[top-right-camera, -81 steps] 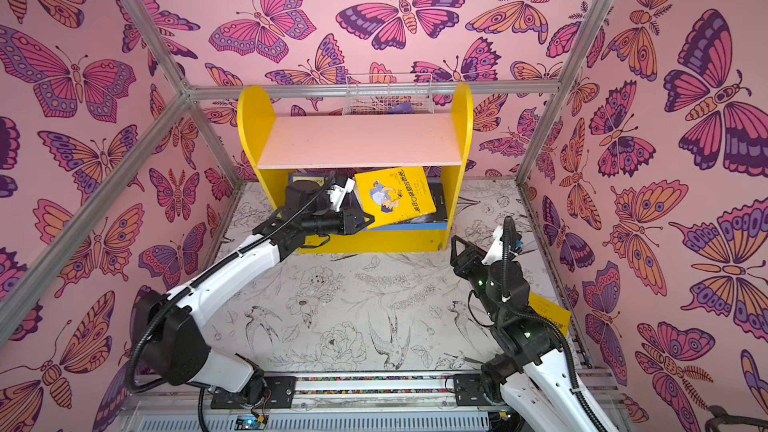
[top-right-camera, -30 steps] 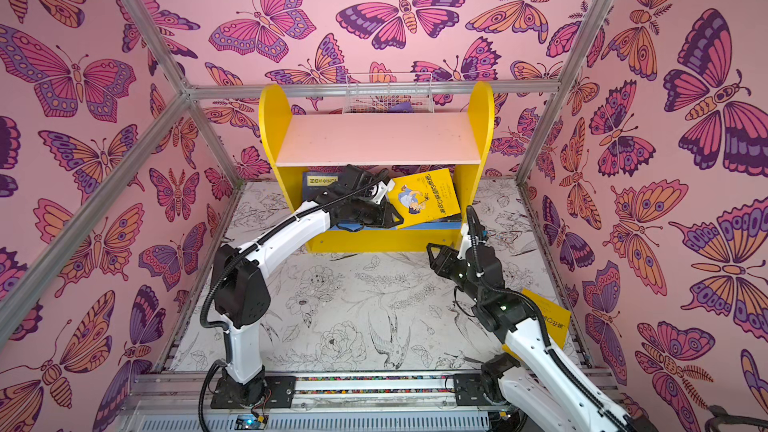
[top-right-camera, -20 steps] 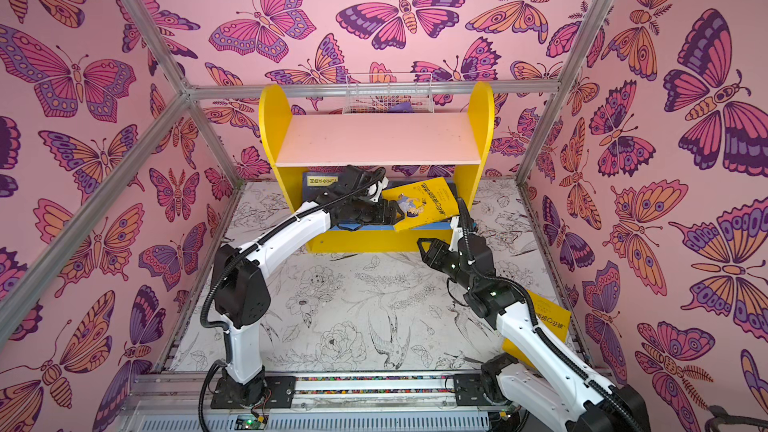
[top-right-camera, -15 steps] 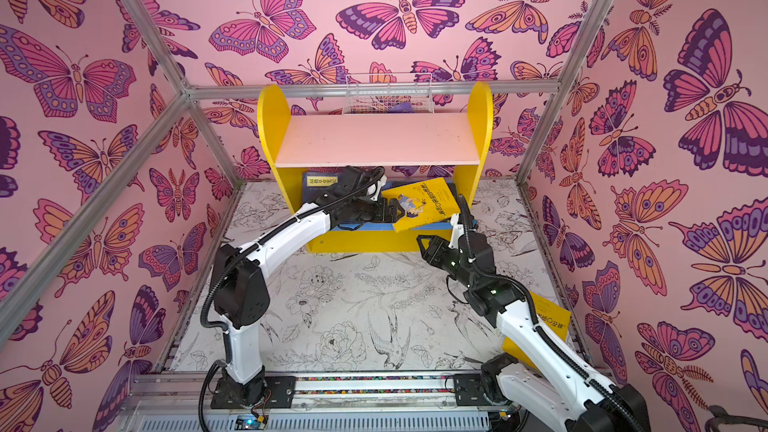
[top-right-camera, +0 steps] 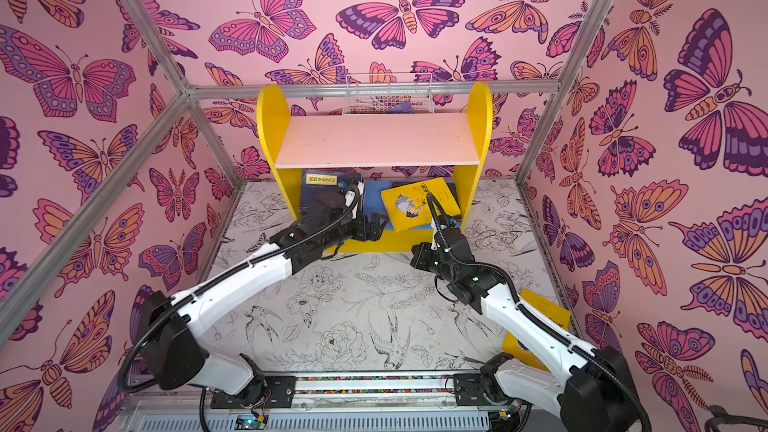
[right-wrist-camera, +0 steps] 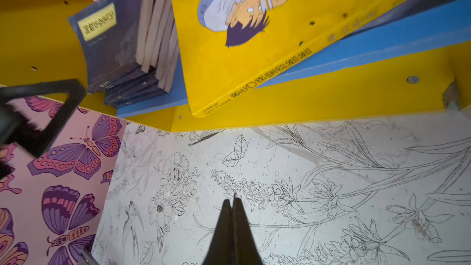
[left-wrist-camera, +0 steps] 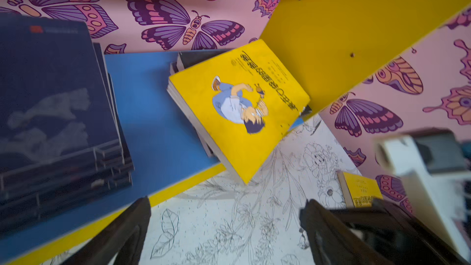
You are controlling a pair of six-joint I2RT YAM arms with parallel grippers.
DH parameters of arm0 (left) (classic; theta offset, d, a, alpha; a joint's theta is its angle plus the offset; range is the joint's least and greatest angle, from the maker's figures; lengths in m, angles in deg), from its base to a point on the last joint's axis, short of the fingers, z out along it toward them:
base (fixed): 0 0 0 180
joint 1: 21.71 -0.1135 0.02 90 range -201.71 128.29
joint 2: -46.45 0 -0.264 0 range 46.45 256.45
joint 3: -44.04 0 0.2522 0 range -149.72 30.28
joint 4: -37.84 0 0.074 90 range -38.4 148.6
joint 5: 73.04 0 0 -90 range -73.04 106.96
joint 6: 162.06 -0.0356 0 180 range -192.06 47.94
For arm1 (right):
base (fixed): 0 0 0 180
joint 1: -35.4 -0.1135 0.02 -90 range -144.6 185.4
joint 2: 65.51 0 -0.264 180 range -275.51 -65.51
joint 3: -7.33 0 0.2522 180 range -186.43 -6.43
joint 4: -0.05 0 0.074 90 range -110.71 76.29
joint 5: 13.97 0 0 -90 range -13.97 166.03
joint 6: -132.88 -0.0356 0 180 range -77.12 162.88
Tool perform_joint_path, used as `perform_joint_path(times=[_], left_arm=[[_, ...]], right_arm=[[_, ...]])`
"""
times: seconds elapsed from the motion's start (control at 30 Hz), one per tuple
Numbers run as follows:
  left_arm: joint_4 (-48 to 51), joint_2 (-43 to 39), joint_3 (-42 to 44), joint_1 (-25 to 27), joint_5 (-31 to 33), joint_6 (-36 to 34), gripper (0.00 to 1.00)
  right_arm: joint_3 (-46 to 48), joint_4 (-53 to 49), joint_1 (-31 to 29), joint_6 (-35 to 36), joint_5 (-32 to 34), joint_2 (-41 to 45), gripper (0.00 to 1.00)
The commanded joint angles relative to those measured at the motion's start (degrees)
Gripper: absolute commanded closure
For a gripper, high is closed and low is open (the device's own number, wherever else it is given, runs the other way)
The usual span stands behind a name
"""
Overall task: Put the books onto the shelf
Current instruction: 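Withdraw the left gripper from the shelf while the right moves toward the shelf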
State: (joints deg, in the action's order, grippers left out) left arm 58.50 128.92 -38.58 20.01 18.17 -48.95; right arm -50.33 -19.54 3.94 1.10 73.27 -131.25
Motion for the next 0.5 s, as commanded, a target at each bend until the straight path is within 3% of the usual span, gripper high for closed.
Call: perform_joint_path(times=[0.0,0.07,0.13,0.27,0.47], left_arm=[[-4.0,-7.9,8.5,3.1,10.6,1.6,0.05],[-3.8,-14.7,14.9,5.2,17.7,6.5,0.05],[-1.5,-21.1,22.5,6.2,25.0,15.9,0.05],[5.2,-32.3,33.5,6.9,33.4,32.4,0.06],[14.3,-40.4,36.4,7.0,41.6,38.7,0.06]], right_arm=[[-4.2,-1.8,-0.7,1.5,2.5,-3.9,0.96],[-6.4,-1.8,-1.0,2.0,2.0,-6.4,0.96],[-8.7,-2.8,-1.2,2.5,2.4,-8.9,0.96],[-12.6,-5.1,-1.3,3.0,2.9,-12.4,0.96],[-17.1,-8.8,-1.3,3.9,3.7,-16.7,0.97]])
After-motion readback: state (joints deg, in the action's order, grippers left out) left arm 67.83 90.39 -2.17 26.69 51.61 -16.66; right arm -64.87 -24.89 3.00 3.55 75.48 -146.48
